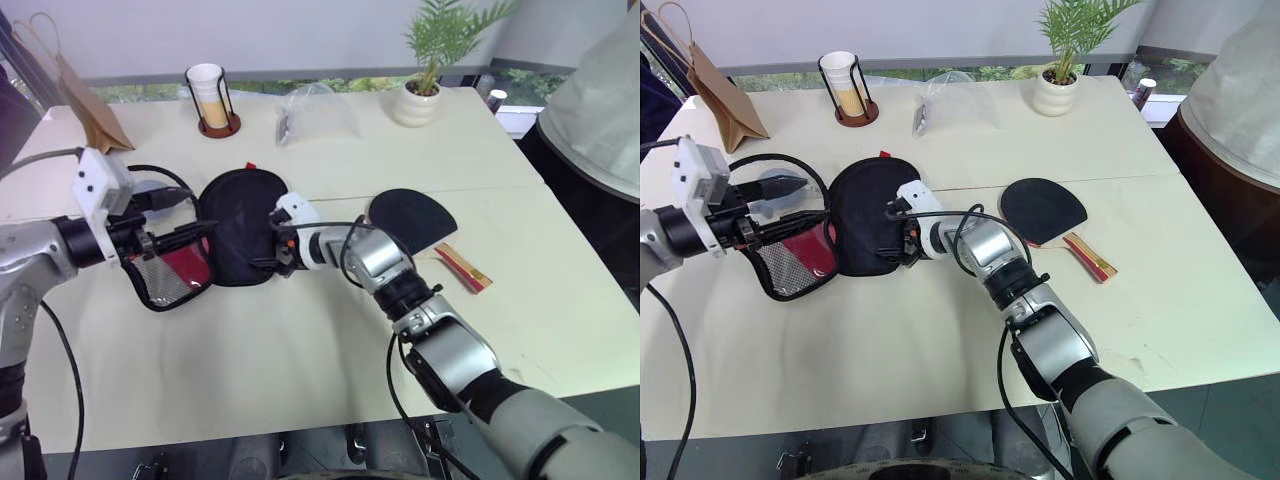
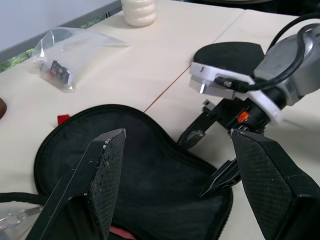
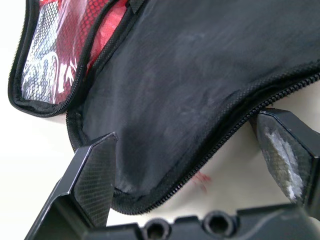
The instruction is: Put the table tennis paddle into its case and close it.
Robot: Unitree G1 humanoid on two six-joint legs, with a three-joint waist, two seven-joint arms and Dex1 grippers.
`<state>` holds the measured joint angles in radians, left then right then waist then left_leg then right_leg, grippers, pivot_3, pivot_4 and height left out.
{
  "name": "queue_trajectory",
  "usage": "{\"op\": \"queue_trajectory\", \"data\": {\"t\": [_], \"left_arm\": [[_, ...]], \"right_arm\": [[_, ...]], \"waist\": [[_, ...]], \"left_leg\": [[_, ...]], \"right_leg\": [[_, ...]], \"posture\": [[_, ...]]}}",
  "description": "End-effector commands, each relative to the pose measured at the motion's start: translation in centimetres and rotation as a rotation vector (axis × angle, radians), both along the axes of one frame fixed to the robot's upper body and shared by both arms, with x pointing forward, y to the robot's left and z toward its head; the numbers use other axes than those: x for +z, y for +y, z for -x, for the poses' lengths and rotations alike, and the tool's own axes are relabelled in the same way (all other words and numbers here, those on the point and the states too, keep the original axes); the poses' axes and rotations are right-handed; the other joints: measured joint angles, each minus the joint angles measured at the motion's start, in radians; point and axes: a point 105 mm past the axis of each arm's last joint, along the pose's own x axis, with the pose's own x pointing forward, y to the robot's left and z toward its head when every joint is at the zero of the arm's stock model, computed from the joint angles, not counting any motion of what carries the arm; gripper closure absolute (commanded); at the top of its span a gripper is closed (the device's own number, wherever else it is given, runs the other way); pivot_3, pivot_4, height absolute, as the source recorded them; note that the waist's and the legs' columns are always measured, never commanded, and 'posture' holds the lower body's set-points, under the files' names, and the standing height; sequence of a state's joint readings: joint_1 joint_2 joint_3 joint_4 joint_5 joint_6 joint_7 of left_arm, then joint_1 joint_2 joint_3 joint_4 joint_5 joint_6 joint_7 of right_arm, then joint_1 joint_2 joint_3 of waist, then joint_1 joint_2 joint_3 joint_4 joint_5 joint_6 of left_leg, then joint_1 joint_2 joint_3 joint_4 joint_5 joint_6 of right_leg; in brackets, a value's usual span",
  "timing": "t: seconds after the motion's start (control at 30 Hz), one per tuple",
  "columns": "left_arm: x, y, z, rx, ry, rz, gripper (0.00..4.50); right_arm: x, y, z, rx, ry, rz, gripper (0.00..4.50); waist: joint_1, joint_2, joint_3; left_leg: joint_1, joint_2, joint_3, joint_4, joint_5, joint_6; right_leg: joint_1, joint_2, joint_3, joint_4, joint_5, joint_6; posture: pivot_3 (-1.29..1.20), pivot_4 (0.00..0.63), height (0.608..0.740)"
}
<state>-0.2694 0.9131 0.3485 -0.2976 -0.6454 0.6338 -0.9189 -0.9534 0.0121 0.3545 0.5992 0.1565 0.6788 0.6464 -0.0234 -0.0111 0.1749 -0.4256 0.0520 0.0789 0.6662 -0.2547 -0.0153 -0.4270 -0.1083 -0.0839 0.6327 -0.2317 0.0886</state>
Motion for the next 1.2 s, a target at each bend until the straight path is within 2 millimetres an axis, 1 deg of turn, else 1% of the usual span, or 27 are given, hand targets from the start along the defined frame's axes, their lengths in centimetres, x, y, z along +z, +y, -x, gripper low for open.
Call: {"op": "queue_trajectory", "data": {"t": [0.03,0.13,0.17,0.23,0.27,0.4,0.47,0.63,0.77,1.0,1.13,1.2], "left_arm": [[1.3,0.1,0.5,0.009,-0.052,-0.002,1.04],[1.2,0.1,0.6,0.015,-0.052,-0.001,1.04],[1.2,0.1,0.6,0.016,-0.052,-0.002,1.04],[1.1,0.1,0.6,0.017,-0.052,-0.001,1.04],[1.1,0.1,0.6,0.018,-0.052,-0.001,1.04],[1.1,0.0,0.5,0.018,-0.053,0.001,1.04],[1.1,-0.1,0.4,0.014,-0.053,0.0,1.04],[1.3,-0.2,0.1,0.0,-0.055,-0.004,1.04],[1.4,-0.4,-0.2,-0.016,-0.056,-0.006,1.04],[1.2,-0.9,-0.4,-0.037,-0.052,-0.004,1.04],[1.0,-1.1,-0.4,-0.045,-0.047,-0.005,1.04],[1.0,-1.1,-0.3,-0.049,-0.044,-0.005,1.04]], "right_arm": [[-0.8,0.7,0.5,0.042,-0.014,0.042,0.94],[-1.3,0.4,0.6,0.047,-0.026,0.062,2.36],[-1.4,0.2,0.6,0.049,-0.029,0.068,2.99],[-1.4,0.0,0.6,0.051,-0.031,0.072,4.05],[-1.4,-0.2,0.6,0.051,-0.031,0.073,4.48],[-1.1,-1.2,0.6,0.043,-0.039,0.078,4.48],[-0.5,-2.1,0.7,0.041,-0.043,0.073,4.48],[1.0,-5.2,1.4,0.075,-0.054,0.078,4.48],[1.9,-8.8,2.9,0.157,-0.07,0.122,4.48],[2.1,-12.9,4.5,0.231,-0.094,0.208,4.48],[2.1,-14.7,4.6,0.23,-0.1,0.241,4.48],[2.2,-15.2,4.7,0.226,-0.101,0.249,4.48]], "waist": [[-0.001,0.0,0.0],[-0.005,0.0,0.0],[-0.007,0.0,0.0],[-0.012,0.0,0.0],[-0.014,0.0,0.0],[-0.015,0.0,0.0],[-0.014,0.0,0.0],[0.001,0.0,0.0],[0.012,0.0,0.0],[0.007,0.0,0.0],[0.01,0.0,0.0],[0.011,0.0,0.0]], "left_leg": [[0.0,0.0,0.0,0.0,0.0,0.0],[0.0,0.0,0.0,0.0,0.0,0.0],[0.0,0.0,0.0,0.0,0.0,0.0],[0.0,0.0,0.0,0.0,0.0,0.0],[0.0,0.0,0.0,0.0,0.0,0.0],[0.0,0.0,0.0,0.0,0.0,0.0],[0.0,0.0,0.0,0.0,0.0,0.0],[0.0,-0.001,0.0,0.0,0.0,0.0],[0.0,-0.001,0.0,0.0,0.0,0.0],[0.0,0.0,0.0,-0.001,0.0,0.0],[0.0,0.0,0.0,-0.001,0.0,0.0],[0.0,0.0,0.0,-0.001,0.0,0.0]], "right_leg": [[0.0,0.0,0.0,0.0,0.0,0.0],[0.0,0.0,0.0,0.0,0.0,0.0],[0.0,0.0,0.0,0.0,0.0,0.0],[0.0,0.0,0.0,0.0,0.0,0.0],[0.0,0.0,0.0,0.0,0.0,0.0],[0.0,0.0,0.0,0.0,0.0,0.0],[0.0,0.0,0.0,0.0,0.0,0.0],[0.0,-0.001,0.0,-0.001,0.0,0.0],[0.0,-0.001,0.0,-0.001,0.0,0.0],[0.0,0.0,0.0,-0.001,0.0,0.0],[0.0,0.0,0.0,-0.001,0.0,0.0],[0.0,0.0,0.0,-0.002,0.0,0.0]], "posture": [[0.0,0.15,0.74],[0.0,0.15,0.74],[0.0,0.15,0.74],[0.0,0.15,0.74],[0.0,0.15,0.74],[0.0,0.15,0.74],[0.0,0.15,0.74],[0.0,0.15,0.74],[0.0,0.15,0.74],[0.0,0.15,0.74],[0.0,0.15,0.74],[0.0,0.15,0.74]]}}
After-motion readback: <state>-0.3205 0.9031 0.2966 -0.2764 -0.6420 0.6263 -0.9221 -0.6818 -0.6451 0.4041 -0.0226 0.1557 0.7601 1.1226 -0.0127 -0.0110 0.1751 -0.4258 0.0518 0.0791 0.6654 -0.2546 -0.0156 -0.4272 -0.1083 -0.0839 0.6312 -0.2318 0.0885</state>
